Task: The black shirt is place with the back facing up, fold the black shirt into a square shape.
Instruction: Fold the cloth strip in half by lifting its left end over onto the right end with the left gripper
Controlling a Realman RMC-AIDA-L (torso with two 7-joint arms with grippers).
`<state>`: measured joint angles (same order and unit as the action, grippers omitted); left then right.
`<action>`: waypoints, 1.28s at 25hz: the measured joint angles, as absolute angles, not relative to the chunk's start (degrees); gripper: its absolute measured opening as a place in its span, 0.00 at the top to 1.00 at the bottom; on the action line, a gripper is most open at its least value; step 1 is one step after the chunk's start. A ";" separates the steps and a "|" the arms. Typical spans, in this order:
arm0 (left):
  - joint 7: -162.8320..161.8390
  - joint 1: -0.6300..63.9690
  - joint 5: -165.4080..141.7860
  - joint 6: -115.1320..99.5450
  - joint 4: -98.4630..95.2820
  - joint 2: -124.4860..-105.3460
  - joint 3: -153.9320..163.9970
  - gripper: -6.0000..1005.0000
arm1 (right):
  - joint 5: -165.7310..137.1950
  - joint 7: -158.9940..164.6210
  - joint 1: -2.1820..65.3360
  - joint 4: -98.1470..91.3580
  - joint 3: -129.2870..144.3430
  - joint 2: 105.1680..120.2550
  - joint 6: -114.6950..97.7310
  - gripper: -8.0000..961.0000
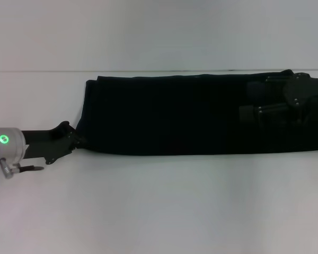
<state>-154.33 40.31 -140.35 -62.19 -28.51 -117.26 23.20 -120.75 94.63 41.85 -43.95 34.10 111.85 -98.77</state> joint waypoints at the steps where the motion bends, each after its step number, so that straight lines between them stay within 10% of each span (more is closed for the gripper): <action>1: -152.80 40.15 -140.33 -62.92 -28.52 -117.19 22.24 0.96 | -120.71 94.63 41.80 -43.95 34.09 111.91 -98.71 0.06; 22: -130.96 22.79 -140.38 -85.33 -46.17 -115.05 6.96 0.95 | -118.09 97.36 42.09 -43.04 32.53 115.34 -90.21 0.06; 32: -131.01 27.89 -137.25 -98.26 -45.72 -112.62 5.08 0.95 | -114.43 96.83 40.20 -43.37 31.92 115.28 -89.44 0.06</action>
<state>-131.01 27.89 -137.25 -98.26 -45.72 -112.62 5.08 -114.43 96.83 40.20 -43.37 31.92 115.28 -89.44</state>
